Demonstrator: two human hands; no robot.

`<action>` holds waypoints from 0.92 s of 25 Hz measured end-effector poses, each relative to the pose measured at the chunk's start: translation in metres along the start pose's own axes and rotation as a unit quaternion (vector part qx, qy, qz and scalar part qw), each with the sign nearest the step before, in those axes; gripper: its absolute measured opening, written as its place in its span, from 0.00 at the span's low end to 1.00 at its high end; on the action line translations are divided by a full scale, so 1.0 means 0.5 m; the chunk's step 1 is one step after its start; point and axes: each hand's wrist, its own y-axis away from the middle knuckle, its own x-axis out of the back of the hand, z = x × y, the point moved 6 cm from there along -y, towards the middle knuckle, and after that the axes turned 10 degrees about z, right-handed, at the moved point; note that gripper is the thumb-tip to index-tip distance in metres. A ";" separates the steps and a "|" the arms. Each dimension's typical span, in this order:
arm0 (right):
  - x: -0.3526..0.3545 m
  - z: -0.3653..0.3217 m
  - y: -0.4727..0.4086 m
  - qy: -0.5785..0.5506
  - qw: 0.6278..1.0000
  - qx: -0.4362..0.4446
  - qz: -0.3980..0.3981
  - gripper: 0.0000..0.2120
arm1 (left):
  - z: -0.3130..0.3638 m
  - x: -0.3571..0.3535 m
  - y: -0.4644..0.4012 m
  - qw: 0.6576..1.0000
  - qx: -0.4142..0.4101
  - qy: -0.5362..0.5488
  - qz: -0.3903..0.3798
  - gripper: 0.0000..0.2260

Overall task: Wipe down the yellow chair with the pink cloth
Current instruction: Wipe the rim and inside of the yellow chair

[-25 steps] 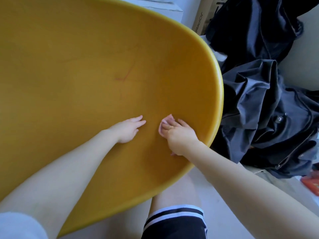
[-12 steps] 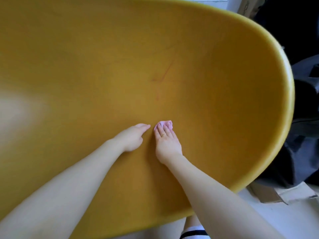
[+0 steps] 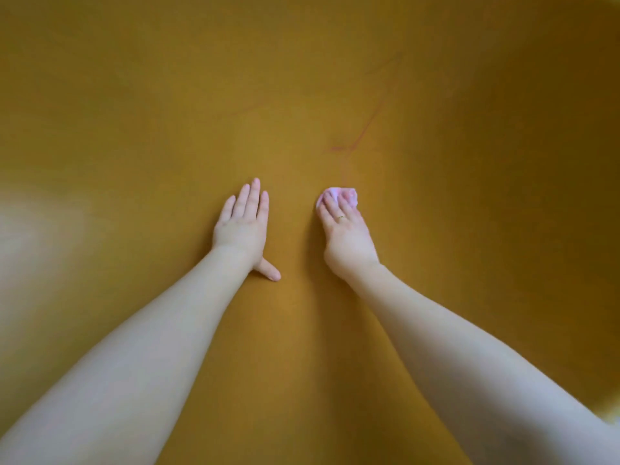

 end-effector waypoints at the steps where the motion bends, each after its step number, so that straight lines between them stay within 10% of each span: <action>1: -0.025 -0.039 0.005 -0.020 0.999 0.027 -0.021 0.28 | -0.006 -0.007 -0.007 1.000 0.004 0.010 -0.006 0.65; 6: 0.008 -0.012 -0.023 0.093 0.982 0.158 -0.041 0.34 | -0.017 -0.019 -0.008 0.997 0.001 0.074 -0.002 0.65; 13: 0.074 0.091 -0.078 0.047 0.989 -0.060 0.130 0.29 | -0.018 -0.022 -0.008 0.994 0.004 0.108 -0.001 0.65; 19: -0.022 -0.047 -0.056 -0.002 0.995 0.098 -0.005 0.27 | -0.016 -0.010 -0.002 0.994 0.003 0.109 -0.003 0.62; 23: 0.100 0.096 -0.108 0.059 0.994 0.018 0.092 0.27 | -0.012 0.019 -0.014 0.997 -0.015 0.078 0.007 0.51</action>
